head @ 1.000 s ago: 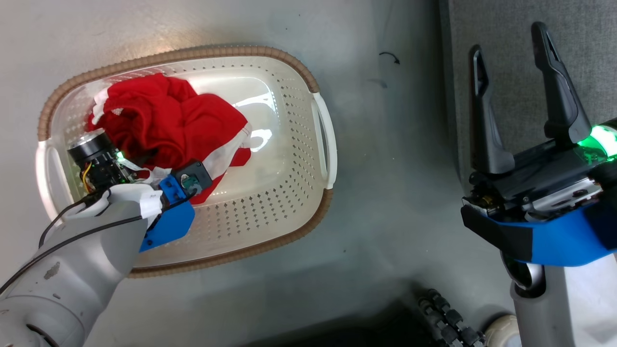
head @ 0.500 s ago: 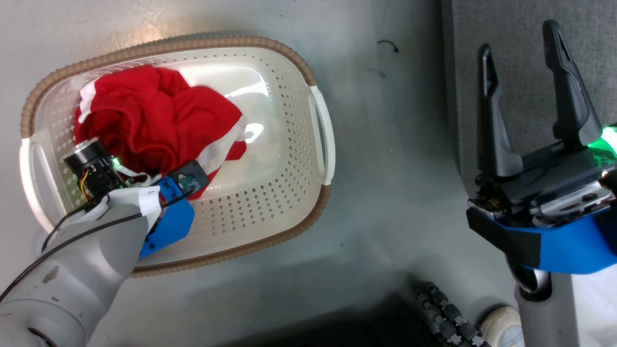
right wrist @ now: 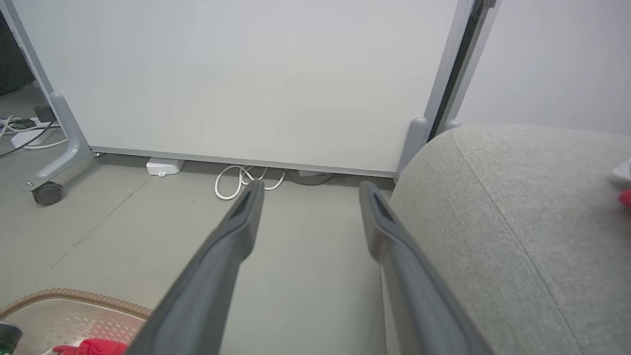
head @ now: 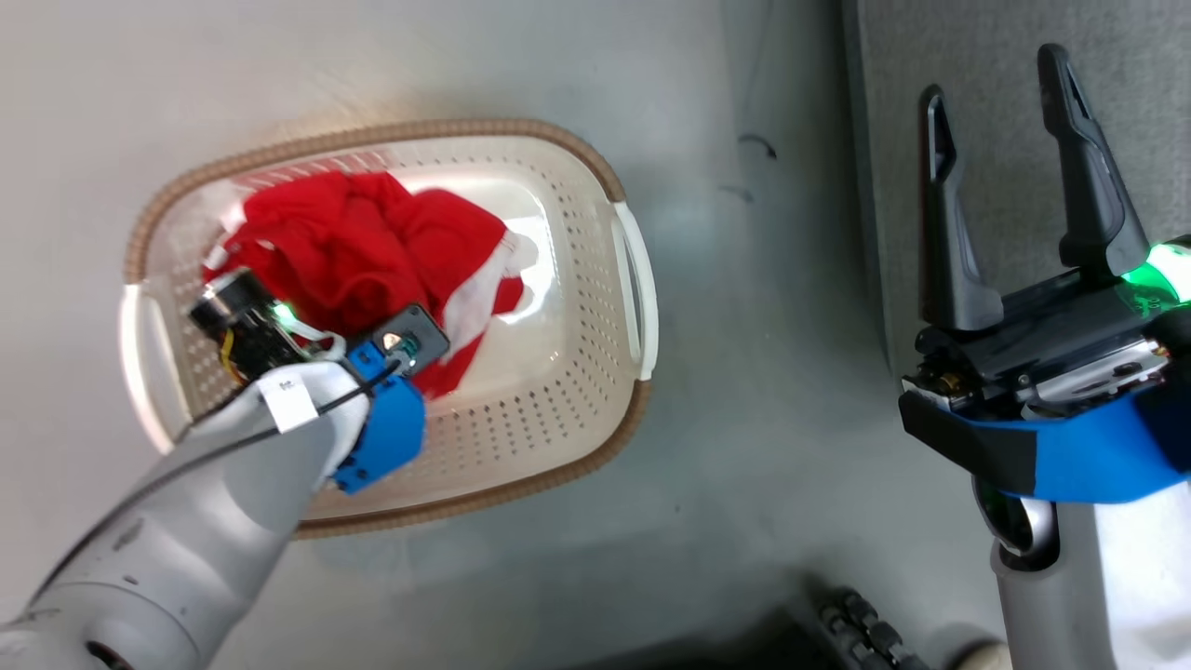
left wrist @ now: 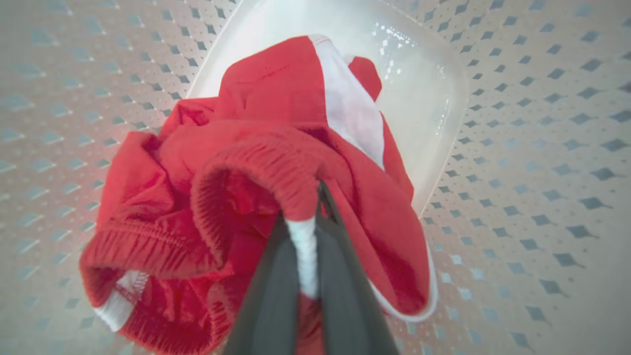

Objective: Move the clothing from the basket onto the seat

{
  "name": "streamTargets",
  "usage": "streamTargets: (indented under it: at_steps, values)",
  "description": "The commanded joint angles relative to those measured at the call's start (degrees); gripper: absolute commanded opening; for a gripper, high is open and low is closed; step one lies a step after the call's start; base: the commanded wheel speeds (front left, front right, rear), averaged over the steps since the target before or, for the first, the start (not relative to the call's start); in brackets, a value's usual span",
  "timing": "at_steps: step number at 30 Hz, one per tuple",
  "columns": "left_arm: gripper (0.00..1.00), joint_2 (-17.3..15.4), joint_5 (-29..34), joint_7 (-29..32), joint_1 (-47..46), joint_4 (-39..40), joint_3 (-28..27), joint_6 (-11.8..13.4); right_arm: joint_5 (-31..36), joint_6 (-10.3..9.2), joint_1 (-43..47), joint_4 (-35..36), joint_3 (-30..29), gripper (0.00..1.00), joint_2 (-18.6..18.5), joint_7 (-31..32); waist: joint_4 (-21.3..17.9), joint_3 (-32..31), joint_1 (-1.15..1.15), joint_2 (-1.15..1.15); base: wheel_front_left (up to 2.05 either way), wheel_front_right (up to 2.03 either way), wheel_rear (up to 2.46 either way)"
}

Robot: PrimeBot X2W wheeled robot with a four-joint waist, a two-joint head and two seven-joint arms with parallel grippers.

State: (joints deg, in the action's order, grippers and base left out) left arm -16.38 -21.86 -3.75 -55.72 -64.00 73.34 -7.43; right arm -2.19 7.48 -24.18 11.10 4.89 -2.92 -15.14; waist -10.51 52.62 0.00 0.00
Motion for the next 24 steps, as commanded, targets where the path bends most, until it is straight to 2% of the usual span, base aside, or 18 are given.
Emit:
streamTargets:
  at_steps: [1, 12, 20, 24]
  values:
    - [0.00, 0.5, -1.6, -1.0, 0.6, 0.5, 0.1, -0.1, 0.0, 0.03, 0.2, -0.7, -0.4, 1.00, 0.0, 0.0, 1.2, -2.7, 0.00, 0.00, 0.00, 0.00, 0.00]
    - [0.00, 3.5, -10.5, -8.2, 4.8, 3.4, 0.1, -0.1, -0.3, 0.03, 2.7, -5.2, -1.3, 1.00, 0.0, 0.0, 4.1, -14.4, 0.00, 0.00, 0.00, 0.00, 0.00]
    - [0.00, 3.4, -16.7, -11.4, 7.7, 5.6, -0.1, -0.1, 0.0, 0.03, 5.7, -8.4, -2.0, 1.00, 0.0, 0.0, 5.5, -23.6, 0.00, 0.00, 0.00, 0.00, 0.00]
    - [0.00, 2.5, -18.1, -11.5, 9.0, 9.8, -4.3, -0.1, -0.1, 0.03, 7.4, -9.3, -2.5, 1.00, 0.0, 0.0, 6.0, -27.6, 0.00, 0.00, 0.00, 0.00, 0.00]
